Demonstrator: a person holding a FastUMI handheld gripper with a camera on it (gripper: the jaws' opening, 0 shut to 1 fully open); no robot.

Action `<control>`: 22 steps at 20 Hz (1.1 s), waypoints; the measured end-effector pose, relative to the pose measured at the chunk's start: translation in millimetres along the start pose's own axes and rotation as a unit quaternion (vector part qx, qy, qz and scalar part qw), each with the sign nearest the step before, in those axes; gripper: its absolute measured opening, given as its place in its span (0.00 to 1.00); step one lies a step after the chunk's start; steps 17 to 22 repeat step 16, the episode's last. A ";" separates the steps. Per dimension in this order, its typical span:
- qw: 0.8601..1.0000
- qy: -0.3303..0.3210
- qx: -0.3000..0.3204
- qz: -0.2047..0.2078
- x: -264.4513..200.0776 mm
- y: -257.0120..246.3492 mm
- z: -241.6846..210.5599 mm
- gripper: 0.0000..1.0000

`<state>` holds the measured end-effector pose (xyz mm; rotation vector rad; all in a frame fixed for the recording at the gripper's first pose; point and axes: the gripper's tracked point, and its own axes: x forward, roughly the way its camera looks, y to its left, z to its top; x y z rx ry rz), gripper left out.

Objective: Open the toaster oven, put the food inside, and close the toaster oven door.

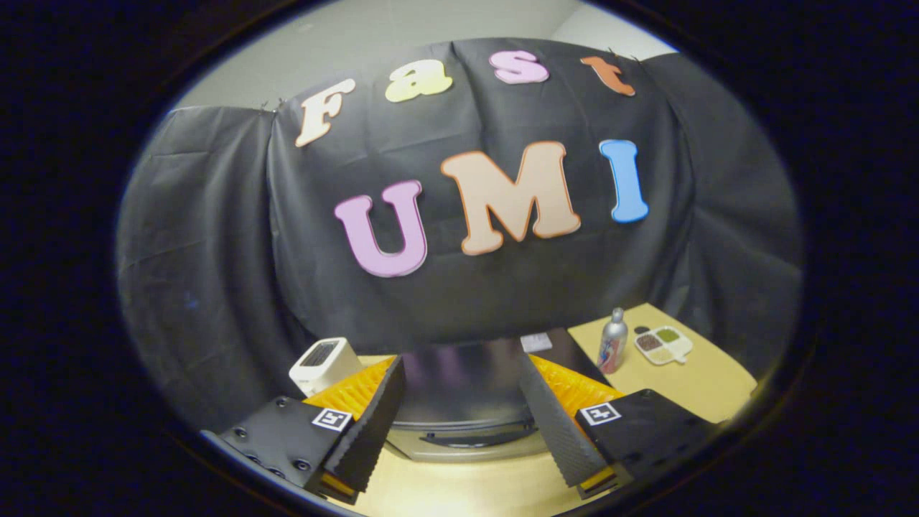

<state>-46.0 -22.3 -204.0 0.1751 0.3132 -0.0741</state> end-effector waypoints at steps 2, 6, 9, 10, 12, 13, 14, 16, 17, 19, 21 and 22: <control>0.999 -0.031 -0.013 0.003 -3.1 0.3 33.9 0.99; 0.996 -0.078 -0.036 -0.005 -9.7 -8.6 92.1 0.99; 0.993 -0.110 -0.048 -0.018 -10.9 -22.4 126.4 0.99; 0.991 -0.121 -0.049 -0.026 -10.5 -29.7 137.8 0.99; 0.988 -0.136 -0.049 -0.047 -10.7 -49.5 152.4 0.99; 0.987 -0.143 -0.049 -0.059 -11.4 -60.5 159.4 0.99; 0.985 -0.149 -0.049 -0.073 -12.5 -73.3 165.2 0.99; 0.981 -0.160 -0.048 -0.098 -12.9 -97.0 175.1 0.99; 0.981 -0.160 -0.048 -0.098 -12.9 -97.0 175.1 0.99; 0.981 -0.160 -0.048 -0.098 -12.9 -97.0 175.1 0.99; 0.981 -0.160 -0.048 -0.098 -12.9 -97.0 175.1 0.99; 0.981 -0.160 -0.048 -0.098 -12.9 -97.0 175.1 0.99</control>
